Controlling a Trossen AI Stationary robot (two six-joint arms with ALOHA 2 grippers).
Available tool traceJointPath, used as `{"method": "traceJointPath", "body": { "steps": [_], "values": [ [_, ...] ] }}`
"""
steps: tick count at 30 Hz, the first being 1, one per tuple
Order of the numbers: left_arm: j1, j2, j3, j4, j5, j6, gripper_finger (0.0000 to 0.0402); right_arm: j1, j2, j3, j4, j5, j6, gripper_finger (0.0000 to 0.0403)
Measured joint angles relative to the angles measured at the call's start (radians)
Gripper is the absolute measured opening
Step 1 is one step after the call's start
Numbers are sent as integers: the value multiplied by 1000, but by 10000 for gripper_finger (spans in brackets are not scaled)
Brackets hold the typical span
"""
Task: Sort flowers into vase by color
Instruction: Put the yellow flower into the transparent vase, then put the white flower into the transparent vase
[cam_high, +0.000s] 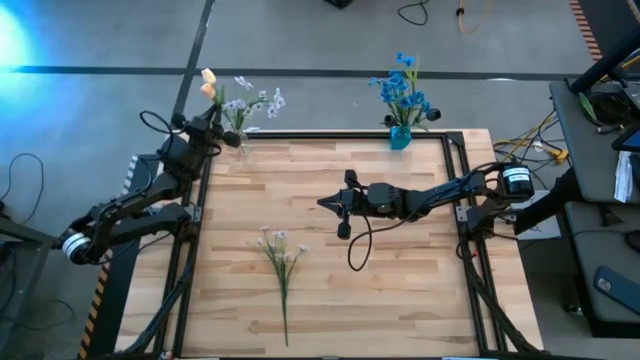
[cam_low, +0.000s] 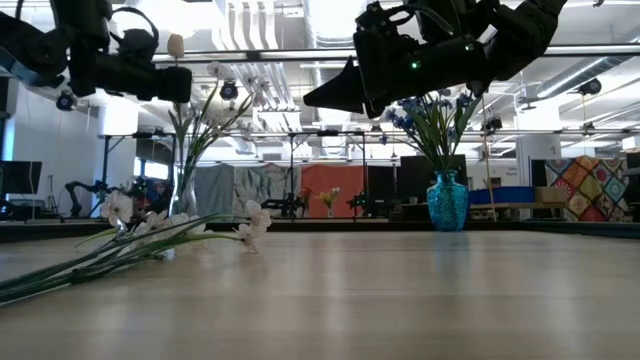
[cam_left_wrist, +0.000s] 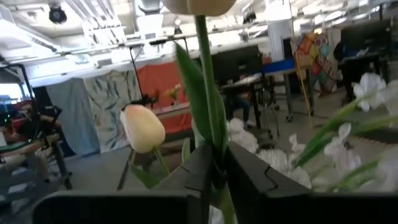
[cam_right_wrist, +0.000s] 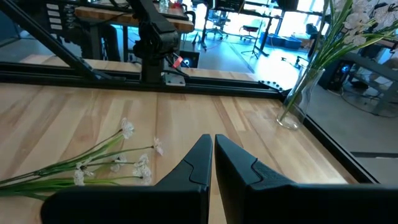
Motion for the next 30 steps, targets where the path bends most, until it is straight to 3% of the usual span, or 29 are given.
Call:
{"method": "traceJointPath", "body": {
  "steps": [7, 19, 24, 30],
  "values": [
    [0, -23, 0, -78, -3, -23, 84, 0, 0, 0, 0, 0, 0, 13],
    [-1, -107, 126, -503, 5, -76, 184, 0, 0, 0, 0, 3, -2, 13],
    [-2, -188, 108, -556, 48, -119, 206, 0, 0, 0, 0, 3, 11, 13],
    [-33, -312, 46, -557, 117, -209, 204, 0, 0, 0, 0, 3, 38, 13]
  ]
}}
